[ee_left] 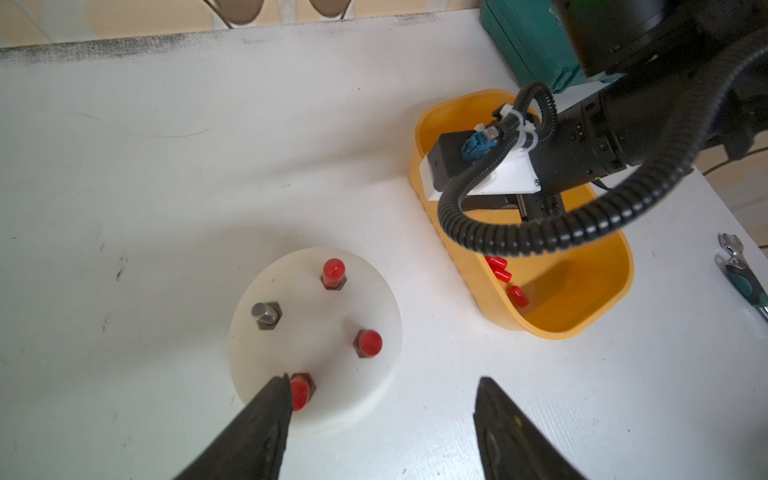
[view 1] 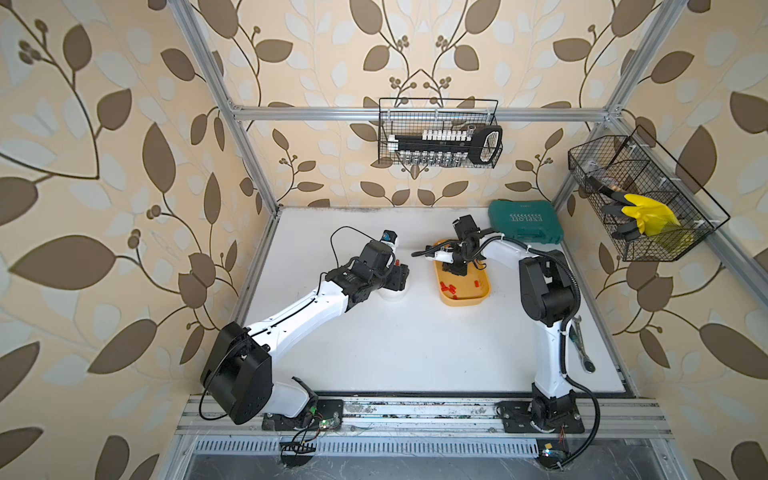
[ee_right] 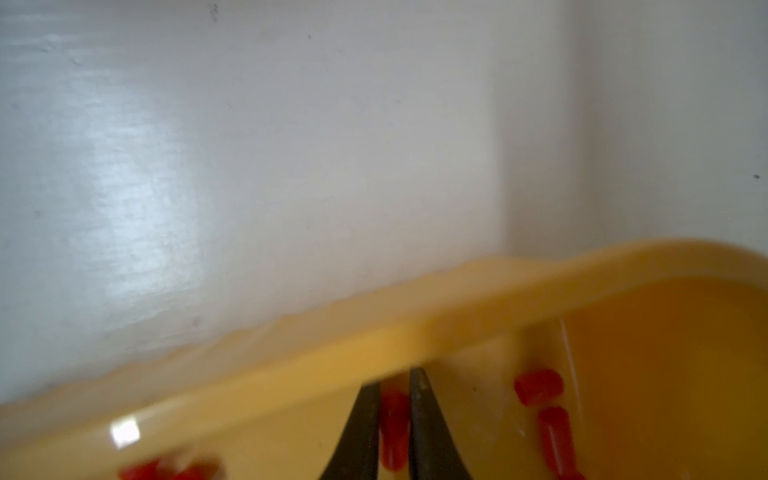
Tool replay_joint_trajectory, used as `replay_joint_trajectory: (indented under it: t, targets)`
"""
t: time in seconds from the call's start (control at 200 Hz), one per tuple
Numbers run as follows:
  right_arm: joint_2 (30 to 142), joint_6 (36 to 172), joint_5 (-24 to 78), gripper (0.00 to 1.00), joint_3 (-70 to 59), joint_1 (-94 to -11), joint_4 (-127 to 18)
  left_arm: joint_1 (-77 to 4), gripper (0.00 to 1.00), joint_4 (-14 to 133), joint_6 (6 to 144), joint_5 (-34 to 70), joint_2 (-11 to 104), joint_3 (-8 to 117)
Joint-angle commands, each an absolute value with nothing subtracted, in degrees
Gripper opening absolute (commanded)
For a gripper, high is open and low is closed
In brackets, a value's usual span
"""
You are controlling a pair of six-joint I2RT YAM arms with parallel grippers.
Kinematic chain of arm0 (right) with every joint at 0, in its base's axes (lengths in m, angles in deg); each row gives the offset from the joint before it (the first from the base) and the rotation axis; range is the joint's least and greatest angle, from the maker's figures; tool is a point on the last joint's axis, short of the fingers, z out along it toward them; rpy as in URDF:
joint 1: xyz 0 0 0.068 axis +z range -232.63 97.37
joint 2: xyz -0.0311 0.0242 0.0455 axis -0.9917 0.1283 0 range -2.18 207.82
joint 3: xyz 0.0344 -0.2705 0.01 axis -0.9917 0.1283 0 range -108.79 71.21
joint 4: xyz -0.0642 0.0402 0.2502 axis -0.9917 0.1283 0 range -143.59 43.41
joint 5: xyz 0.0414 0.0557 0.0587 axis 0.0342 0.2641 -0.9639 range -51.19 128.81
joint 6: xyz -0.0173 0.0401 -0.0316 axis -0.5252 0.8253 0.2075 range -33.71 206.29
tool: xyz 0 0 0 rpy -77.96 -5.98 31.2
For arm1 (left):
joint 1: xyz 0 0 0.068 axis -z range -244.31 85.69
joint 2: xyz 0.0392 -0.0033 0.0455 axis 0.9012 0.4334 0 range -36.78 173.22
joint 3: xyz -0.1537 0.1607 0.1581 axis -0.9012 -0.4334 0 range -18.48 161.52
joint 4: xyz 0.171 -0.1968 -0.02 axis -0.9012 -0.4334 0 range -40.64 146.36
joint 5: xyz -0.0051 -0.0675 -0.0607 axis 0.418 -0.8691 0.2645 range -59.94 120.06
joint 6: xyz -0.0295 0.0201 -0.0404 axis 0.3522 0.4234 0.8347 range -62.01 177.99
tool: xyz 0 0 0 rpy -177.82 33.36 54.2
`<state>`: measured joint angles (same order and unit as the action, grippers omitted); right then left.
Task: Cover the protruding screws with screw protection sleeves
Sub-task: Pick up the screw protection sleeve from the storage box.
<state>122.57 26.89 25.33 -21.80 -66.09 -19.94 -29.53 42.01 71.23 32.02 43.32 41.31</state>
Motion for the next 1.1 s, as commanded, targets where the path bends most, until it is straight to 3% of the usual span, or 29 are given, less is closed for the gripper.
replay_joint_trajectory:
  t: [0.0,0.3,0.485,0.575,0.665,0.8,1.095]
  targets:
    - [123.7,29.9,22.5,0.08,-24.2,-66.8,-17.3,-29.9,0.72,43.1,71.3,32.0,41.2,41.6]
    - [118.3,49.1,4.8,0.09,-24.0,-72.6,-20.1,-29.9,0.72,42.4,71.7,31.3,41.0,42.3]
    - [115.9,60.7,-1.1,0.09,-24.1,-74.1,-21.3,-30.2,0.72,42.2,72.3,29.6,40.7,42.2]
    - [112.9,71.4,-6.6,0.10,-23.5,-74.7,-23.4,-30.5,0.72,42.2,72.7,28.0,40.4,42.5]
    - [107.5,86.9,-12.4,0.11,-17.9,-74.3,-35.1,-30.6,0.72,44.2,72.9,26.0,38.6,41.5]
    - [99.5,108.1,-13.3,0.11,-9.4,-71.3,-51.2,-34.2,0.71,51.4,76.6,19.0,34.6,36.9]
    - [92.3,128.2,-12.6,0.10,-4.2,-64.0,-56.0,-41.5,0.69,62.1,83.3,6.1,26.5,29.2]
